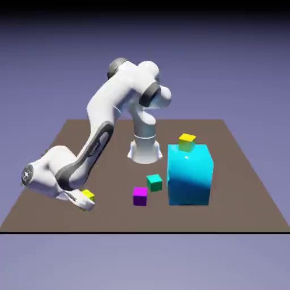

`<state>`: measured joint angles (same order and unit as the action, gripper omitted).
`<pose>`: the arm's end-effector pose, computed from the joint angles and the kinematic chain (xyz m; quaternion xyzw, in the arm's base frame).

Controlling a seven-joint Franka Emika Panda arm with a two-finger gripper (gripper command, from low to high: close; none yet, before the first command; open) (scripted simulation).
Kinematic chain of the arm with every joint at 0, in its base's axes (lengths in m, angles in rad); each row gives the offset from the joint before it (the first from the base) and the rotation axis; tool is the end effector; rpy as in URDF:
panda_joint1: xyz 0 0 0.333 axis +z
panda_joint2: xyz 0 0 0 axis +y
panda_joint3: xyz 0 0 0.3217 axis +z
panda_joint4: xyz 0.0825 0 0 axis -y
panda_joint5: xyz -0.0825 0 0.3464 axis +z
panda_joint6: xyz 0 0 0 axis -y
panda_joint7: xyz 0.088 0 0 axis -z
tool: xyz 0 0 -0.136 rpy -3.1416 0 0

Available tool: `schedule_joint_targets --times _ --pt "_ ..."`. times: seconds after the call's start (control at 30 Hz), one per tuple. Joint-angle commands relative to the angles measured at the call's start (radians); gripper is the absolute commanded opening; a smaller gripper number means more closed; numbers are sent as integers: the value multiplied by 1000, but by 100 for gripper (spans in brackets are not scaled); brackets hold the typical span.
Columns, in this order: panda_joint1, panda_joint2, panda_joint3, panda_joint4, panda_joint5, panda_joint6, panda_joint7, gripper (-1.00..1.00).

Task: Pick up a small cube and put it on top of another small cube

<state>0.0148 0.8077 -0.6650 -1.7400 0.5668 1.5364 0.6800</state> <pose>0.4630 -0.2431 0.1640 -0.6421 0.6653 0.3808 0.0134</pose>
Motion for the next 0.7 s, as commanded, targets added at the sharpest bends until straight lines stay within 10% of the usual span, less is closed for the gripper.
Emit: schedule_joint_targets --times 0.0,0.63,0.67 --pt "-11 -35 36 -34 -14 18 25 -100" --pt "-138 -458 569 -606 -129 428 329 -100" --pt "-138 -458 569 -606 -129 428 329 100"
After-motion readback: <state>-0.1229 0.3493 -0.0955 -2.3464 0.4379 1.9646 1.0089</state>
